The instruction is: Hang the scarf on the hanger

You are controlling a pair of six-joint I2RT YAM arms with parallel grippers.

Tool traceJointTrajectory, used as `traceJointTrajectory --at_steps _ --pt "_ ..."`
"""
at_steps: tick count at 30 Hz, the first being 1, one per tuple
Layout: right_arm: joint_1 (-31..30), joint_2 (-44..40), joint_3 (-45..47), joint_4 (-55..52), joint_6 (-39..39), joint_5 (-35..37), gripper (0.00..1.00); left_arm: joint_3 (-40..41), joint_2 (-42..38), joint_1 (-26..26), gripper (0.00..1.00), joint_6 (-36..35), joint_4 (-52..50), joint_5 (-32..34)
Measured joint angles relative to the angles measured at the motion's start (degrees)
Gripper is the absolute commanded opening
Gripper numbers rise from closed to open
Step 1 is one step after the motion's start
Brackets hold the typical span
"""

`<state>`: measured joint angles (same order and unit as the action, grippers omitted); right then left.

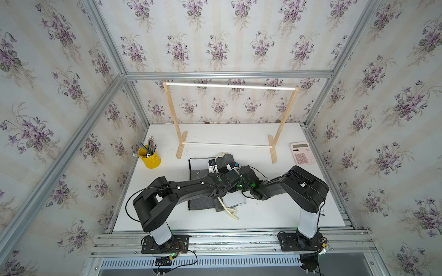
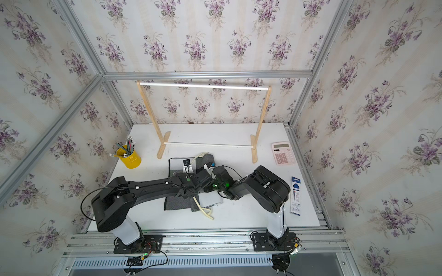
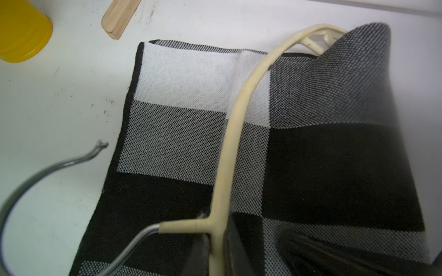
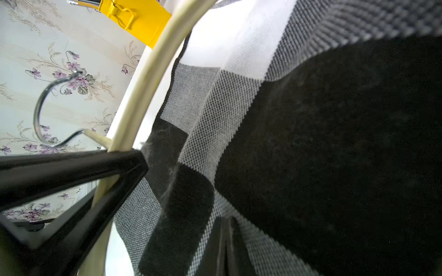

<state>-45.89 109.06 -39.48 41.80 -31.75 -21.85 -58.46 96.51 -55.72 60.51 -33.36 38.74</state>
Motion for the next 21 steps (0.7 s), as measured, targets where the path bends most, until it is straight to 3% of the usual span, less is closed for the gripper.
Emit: traceJointTrajectory --at_steps 5,14,21 --pt "0.02 -3.85 1.62 -1.97 1.14 1.86 0.0 -0.02 -0.24 0.0 0.0 -0.37 -1.05 0.04" --pt "0.04 -21.22 5.2 -11.78 5.79 8.9 0.0 -0.66 -0.24 0.0 0.0 -0.9 -1.36 0.11" --pt "0.04 -33.14 13.35 -21.09 7.85 16.33 0.0 -2.21 -0.15 -0.24 0.0 -3.13 -1.09 -0.28"
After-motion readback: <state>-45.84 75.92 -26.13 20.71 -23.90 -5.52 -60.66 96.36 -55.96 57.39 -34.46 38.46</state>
